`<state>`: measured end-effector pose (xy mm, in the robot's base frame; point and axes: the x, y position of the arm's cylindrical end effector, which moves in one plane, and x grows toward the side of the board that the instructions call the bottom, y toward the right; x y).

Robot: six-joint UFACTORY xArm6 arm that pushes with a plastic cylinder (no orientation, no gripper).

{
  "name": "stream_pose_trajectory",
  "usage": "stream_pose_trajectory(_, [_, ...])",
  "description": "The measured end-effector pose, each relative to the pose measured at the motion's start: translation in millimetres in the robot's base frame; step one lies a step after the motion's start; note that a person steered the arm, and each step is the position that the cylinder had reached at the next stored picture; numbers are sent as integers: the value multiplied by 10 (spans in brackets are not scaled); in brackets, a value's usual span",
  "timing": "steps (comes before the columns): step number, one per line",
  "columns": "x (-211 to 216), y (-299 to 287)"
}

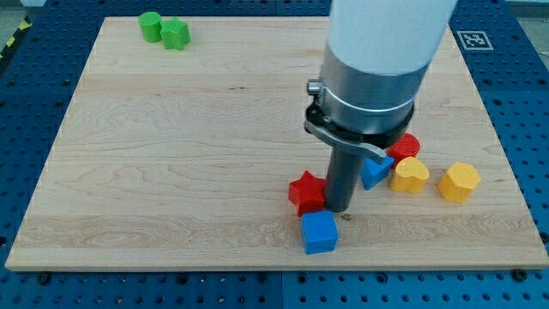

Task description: Slide the yellow hexagon towards the blue cube

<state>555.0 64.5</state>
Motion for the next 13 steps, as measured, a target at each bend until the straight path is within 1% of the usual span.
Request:
stream_pose_trajectory(2, [7, 1172])
stream_pose_trajectory(4, [207, 1918])
stream_pose_trajectory(5, [-58, 2128])
stream_pose_trajectory(6, [-335, 2147])
stream_pose_trajectory(11, [-332, 1182])
stream_pose_trajectory(13, [-150, 1298])
